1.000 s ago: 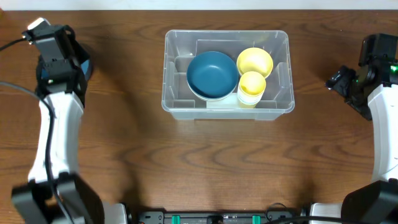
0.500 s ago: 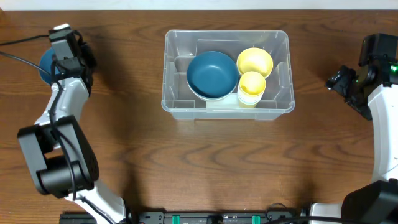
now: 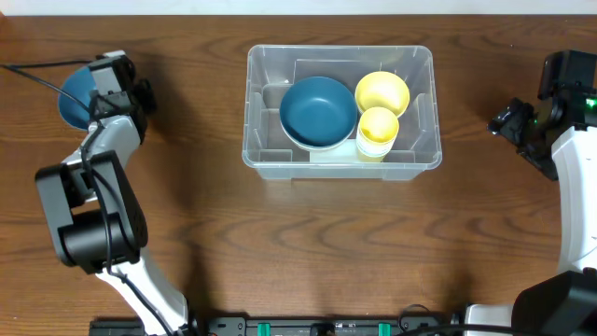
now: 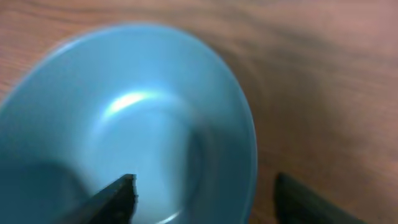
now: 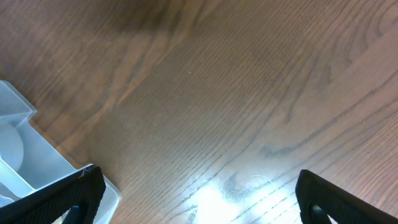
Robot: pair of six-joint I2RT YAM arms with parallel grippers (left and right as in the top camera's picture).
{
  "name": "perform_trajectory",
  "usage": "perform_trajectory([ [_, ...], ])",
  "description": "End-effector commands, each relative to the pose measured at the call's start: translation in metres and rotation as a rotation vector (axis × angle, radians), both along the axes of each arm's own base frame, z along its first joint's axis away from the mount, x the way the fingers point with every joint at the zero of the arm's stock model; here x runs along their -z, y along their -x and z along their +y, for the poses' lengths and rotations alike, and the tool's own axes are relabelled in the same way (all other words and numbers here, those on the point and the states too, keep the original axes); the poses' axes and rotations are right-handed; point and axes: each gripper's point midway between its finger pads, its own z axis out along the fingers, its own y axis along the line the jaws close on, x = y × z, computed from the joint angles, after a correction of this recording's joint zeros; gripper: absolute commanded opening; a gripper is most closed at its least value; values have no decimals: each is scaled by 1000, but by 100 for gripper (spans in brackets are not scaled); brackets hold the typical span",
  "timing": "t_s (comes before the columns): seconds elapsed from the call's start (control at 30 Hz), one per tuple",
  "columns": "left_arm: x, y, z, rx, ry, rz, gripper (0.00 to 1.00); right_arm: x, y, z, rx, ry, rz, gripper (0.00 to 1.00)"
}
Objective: Pack container
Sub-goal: 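Release and move the left gripper to the last teal bowl, grasp it, then carry the teal bowl and stack it onto the bowls in the container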
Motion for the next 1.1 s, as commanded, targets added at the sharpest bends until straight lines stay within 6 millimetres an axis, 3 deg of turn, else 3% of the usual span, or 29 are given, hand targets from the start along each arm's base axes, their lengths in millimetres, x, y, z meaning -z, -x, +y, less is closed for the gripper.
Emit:
perform_trajectory([
  [0.0,17,1,2,10,-6,44,49,-3,-1,-4,21,5,-10,99],
  [0.17,16,0,2,11,-7,39,6,-3,-1,-4,21,5,-10,99],
  [0.37,-19,-7,-9,22,-14,-32,6,-3,-1,-4,21,5,-10,99],
  [0.53,-91,-16,-41,82,-42,-169,6,-3,-1,-4,21,5,-10,99],
  [0.7,-182,-13,-95,181,-64,-347,6,-3,-1,-4,21,5,-10,99],
  [0.83,-238,1,-151,308,-89,-451,6,-3,-1,-4,21,5,-10,99],
  [0.97,-269,20,-221,503,-109,-492,6,-3,-1,-4,21,5,-10,99],
  [1.07,-272,39,-287,701,-75,-491,6,-3,-1,-4,21,5,-10,99],
])
